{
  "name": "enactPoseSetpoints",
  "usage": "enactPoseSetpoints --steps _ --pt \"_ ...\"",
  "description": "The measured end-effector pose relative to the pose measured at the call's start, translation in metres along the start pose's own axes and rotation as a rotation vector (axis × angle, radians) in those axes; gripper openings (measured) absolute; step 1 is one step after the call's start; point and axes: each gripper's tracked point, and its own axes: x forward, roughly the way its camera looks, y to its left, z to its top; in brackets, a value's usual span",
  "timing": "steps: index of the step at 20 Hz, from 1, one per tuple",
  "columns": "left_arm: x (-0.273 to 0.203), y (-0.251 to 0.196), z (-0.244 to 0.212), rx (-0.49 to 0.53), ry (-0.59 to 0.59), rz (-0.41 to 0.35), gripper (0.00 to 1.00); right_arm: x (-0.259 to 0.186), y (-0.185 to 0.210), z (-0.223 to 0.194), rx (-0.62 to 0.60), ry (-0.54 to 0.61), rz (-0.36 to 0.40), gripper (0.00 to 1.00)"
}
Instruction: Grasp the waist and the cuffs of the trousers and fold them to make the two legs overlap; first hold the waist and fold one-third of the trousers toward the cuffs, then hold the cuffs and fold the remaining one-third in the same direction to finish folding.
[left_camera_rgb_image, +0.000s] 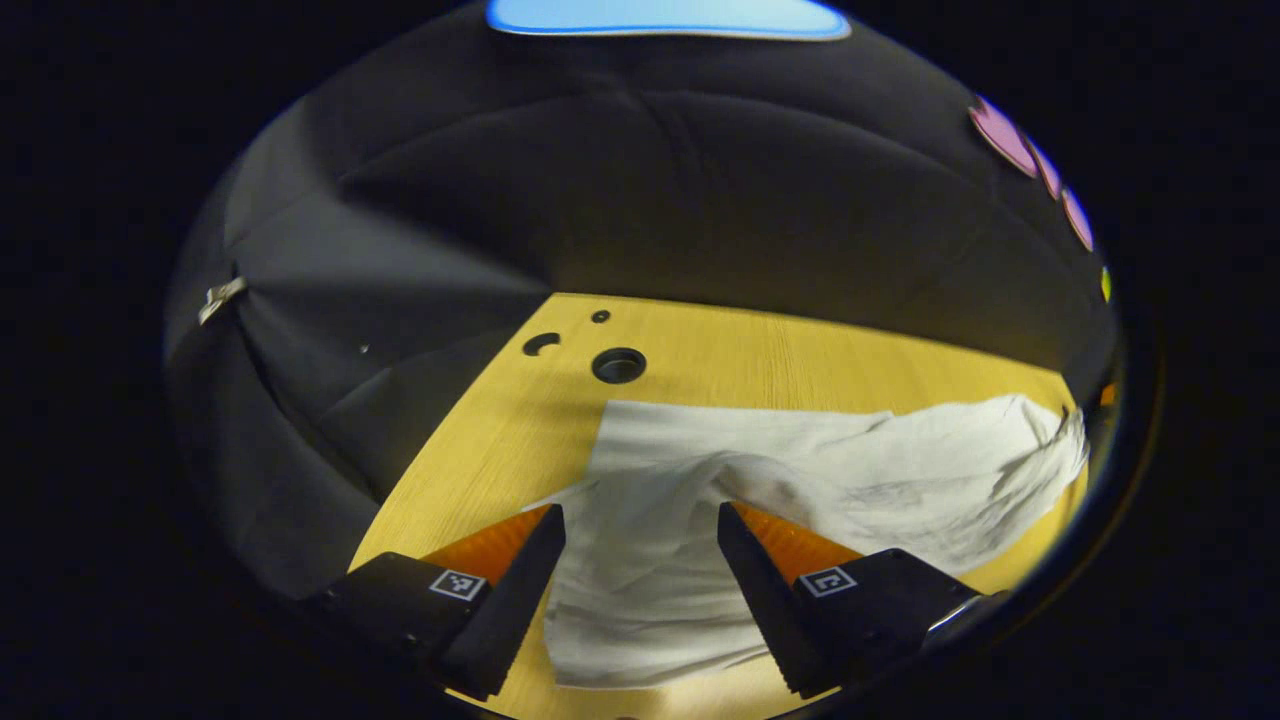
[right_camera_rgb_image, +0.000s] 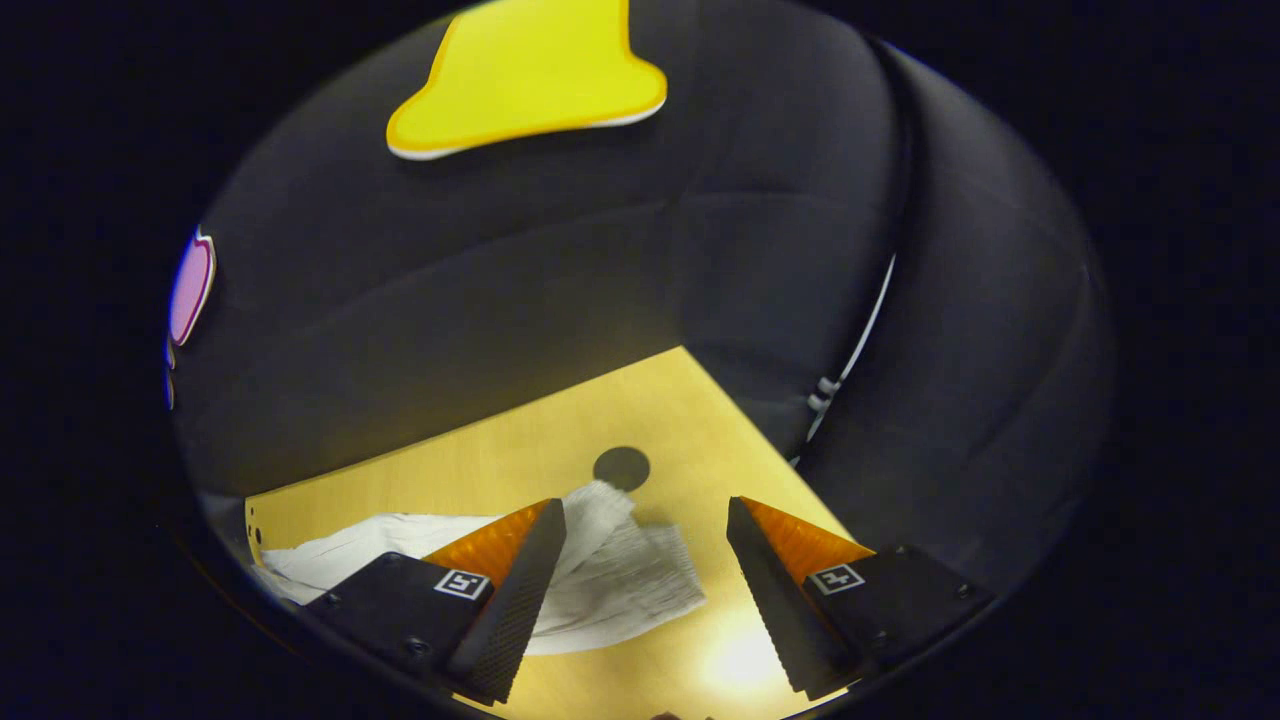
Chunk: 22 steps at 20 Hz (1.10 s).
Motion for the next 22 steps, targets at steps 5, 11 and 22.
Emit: enactPoseSetpoints --steps 5,11,22 --pt "-0.061 0.011 0.019 -0.149 -0.086 -0.017 0.95 -0.003 0.003 -0.027 0.027 0.033 0.018 0.99" --pt "-0.122 0.03 0.018 -0.238 -0.146 0.022 0.96 0.027 0.008 -0.07 0.051 0.092 -0.011 0.99" --pt "-0.158 0.018 -0.022 -0.264 -0.11 0.061 0.96 0.049 0.001 -0.127 0.108 0.137 -0.095 0.95"
